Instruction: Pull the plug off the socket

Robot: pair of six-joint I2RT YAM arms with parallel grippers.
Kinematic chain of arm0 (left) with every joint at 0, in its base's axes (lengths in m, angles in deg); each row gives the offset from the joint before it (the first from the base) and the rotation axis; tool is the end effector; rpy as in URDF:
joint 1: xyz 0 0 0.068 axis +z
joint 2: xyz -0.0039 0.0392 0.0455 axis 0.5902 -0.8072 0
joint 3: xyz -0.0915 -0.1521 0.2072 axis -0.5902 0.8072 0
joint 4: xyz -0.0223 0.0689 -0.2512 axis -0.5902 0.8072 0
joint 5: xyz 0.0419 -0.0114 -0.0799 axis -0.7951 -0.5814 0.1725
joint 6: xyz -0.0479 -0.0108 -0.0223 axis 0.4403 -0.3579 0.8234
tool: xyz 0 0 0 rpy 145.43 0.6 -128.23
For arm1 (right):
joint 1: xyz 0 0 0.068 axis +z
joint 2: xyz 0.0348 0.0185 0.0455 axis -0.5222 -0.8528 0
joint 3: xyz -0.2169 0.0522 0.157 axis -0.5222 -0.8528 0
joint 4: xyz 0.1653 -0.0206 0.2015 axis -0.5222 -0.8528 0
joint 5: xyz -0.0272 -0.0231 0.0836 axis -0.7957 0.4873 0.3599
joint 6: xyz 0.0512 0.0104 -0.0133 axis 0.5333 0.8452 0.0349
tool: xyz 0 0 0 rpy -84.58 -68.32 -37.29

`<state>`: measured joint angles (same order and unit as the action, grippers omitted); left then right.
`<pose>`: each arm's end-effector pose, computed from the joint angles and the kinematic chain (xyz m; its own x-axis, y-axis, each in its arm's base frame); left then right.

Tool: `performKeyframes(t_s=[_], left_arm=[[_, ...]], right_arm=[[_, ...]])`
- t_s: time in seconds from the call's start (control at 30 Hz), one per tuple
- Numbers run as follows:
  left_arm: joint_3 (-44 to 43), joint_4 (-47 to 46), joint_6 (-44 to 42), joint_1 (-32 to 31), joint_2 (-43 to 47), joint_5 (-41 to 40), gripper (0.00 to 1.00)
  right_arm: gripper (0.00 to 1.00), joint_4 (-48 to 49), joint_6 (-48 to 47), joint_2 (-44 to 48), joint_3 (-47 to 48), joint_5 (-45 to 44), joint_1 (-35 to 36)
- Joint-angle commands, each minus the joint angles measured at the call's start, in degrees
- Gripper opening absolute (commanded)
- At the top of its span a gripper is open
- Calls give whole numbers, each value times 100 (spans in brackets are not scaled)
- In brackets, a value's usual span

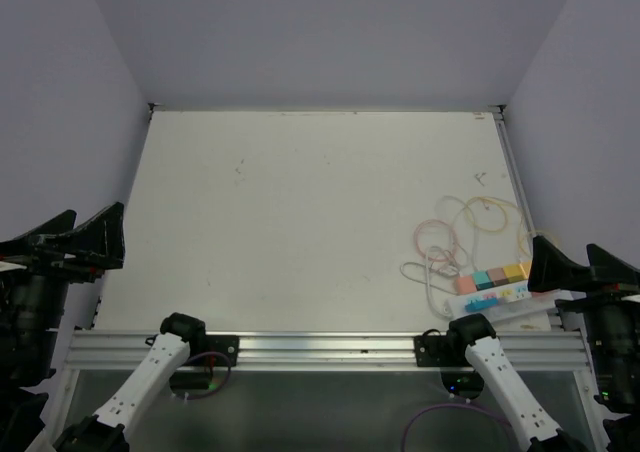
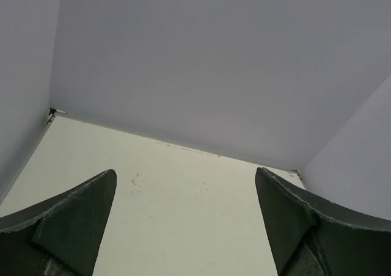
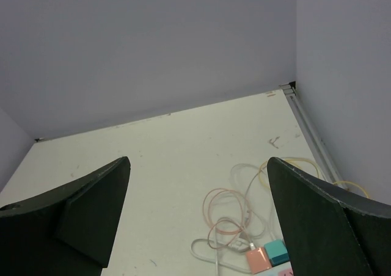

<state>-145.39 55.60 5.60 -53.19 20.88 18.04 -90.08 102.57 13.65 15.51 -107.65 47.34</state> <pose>-0.0572 0.0273 0.5183 0.1477 -0.4614 -0.8748 0.1056 0.8868 -0.4499 -0.0761 -0.0341 0.4808 0.1451 0.2621 -0.9541 0.0335 0.9624 0.2695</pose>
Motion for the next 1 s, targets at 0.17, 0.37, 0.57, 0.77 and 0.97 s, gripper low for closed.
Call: performKeyframes(t_s=[0.17, 0.37, 0.57, 0.77, 0.97], left_arm=[[111, 3, -98, -39, -37, -31, 100], [533, -102, -54, -39, 33, 4, 100], [1174, -252, 25, -39, 86, 162, 100], [1965, -532, 78, -39, 95, 355, 99], [2739, -1077, 122, -39, -116, 777, 100]], right_arm=[[99, 49, 12, 68, -142, 107, 23], [99, -162, 302, -64, -387, -139, 23], [99, -347, 776, -169, -950, -473, 23], [99, -997, 1820, -555, -1556, -1236, 23], [99, -1762, 3042, -1074, -2206, -2290, 23]])
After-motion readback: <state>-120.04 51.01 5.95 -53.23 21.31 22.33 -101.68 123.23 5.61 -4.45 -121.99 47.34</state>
